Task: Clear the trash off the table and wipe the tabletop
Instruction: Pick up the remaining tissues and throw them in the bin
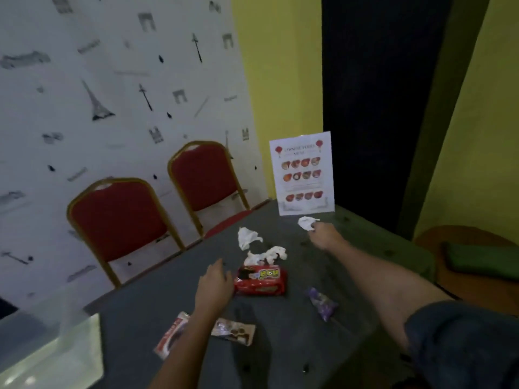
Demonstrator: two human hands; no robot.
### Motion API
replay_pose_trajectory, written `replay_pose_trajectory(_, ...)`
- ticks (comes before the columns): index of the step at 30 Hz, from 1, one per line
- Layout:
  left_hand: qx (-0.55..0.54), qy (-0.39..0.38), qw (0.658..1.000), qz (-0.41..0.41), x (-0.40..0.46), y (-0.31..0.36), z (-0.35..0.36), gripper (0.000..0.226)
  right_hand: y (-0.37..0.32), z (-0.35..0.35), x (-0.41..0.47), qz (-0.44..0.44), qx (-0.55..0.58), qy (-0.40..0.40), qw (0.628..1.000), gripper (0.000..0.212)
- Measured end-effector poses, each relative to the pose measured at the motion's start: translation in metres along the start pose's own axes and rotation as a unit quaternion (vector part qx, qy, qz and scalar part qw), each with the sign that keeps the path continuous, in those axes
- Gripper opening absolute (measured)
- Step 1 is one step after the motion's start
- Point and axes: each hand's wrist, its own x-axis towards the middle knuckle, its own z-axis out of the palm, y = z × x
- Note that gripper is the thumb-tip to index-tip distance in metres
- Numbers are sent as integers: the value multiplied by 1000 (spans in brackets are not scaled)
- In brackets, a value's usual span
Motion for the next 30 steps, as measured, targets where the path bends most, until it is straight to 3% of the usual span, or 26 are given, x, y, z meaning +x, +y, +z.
replay_pose_trajectory(4,4,-11,1000,-13,39,30,40,48,11,4,43,-17,0,-7,1000,33)
replay_pose_trajectory(9,0,-22,997,-70,78,50,73,44,24,4,90,-76,-108,-70,989,31)
replay_pose_trajectory(16,77,-106,986,-102,131,62,114,48,46,15,150,-200,-265,-143,932,33)
replay_pose_trajectory(21,137,-115,969,-170,159,67,141,61,49,28,186,-193,-266,-146,933,40)
replay_pose_trajectory(30,30,-47,989,-136,159,84,157,19,62,46,193,-167,-242,-135,946,26)
